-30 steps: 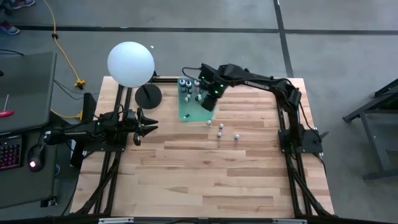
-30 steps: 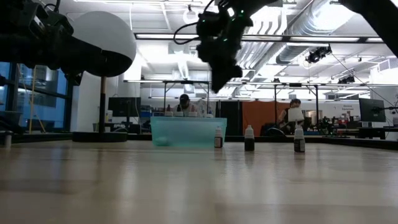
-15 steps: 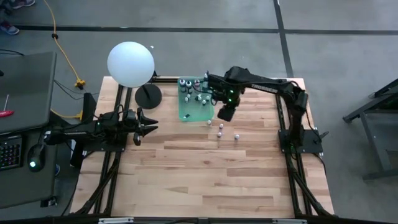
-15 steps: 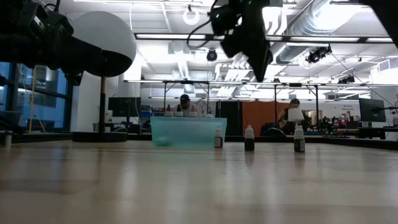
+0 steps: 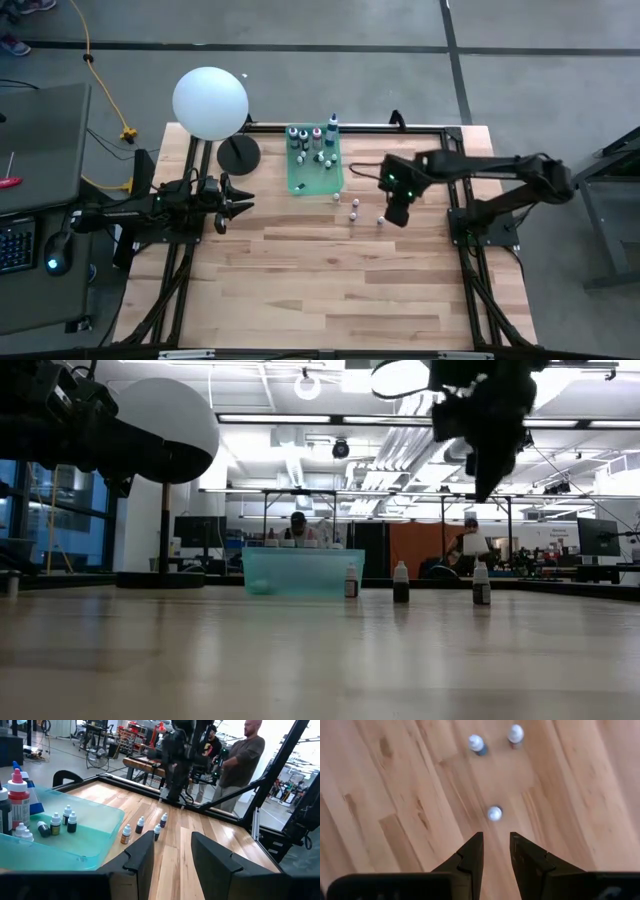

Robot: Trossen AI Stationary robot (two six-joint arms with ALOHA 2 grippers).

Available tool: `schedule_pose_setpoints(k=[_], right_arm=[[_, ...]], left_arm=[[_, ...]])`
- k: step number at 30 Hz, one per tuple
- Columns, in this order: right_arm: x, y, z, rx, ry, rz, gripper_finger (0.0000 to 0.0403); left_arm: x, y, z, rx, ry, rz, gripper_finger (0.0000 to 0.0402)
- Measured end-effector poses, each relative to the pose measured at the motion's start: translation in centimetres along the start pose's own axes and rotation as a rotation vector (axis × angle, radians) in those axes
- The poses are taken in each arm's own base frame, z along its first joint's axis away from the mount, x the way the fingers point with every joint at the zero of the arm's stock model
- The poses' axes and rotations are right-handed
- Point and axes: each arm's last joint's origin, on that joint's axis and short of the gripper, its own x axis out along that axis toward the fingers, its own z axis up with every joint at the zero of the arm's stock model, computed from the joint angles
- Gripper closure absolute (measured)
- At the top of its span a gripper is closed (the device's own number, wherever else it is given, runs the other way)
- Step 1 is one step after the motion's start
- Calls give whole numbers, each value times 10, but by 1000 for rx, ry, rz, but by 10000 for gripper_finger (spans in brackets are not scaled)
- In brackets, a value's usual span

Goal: Pick & Place food coloring
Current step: Put the small purple food coloring bottle into the blue bin

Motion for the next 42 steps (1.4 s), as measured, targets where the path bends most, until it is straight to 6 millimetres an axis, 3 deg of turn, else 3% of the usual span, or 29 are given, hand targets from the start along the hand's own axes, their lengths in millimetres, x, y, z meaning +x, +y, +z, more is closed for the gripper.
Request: schedule_pose_setpoints(k=[6, 12, 21, 36, 42], right_arm=[[41, -2, -24, -67, -79, 42, 309], [67, -10, -37, -66, -120, 67, 265], [73, -12, -41, -172, -134, 52, 210], [73, -13, -38, -256, -176, -12, 207], [91, -16, -36, -197, -100, -22, 207]], left_arm=[[0, 0, 0, 0, 0, 0, 273], [0, 0, 0, 0, 0, 0, 273], [0, 0, 0, 0, 0, 0, 273], [0, 0, 0, 0, 0, 0, 273], [0, 0, 0, 0, 0, 0, 273]])
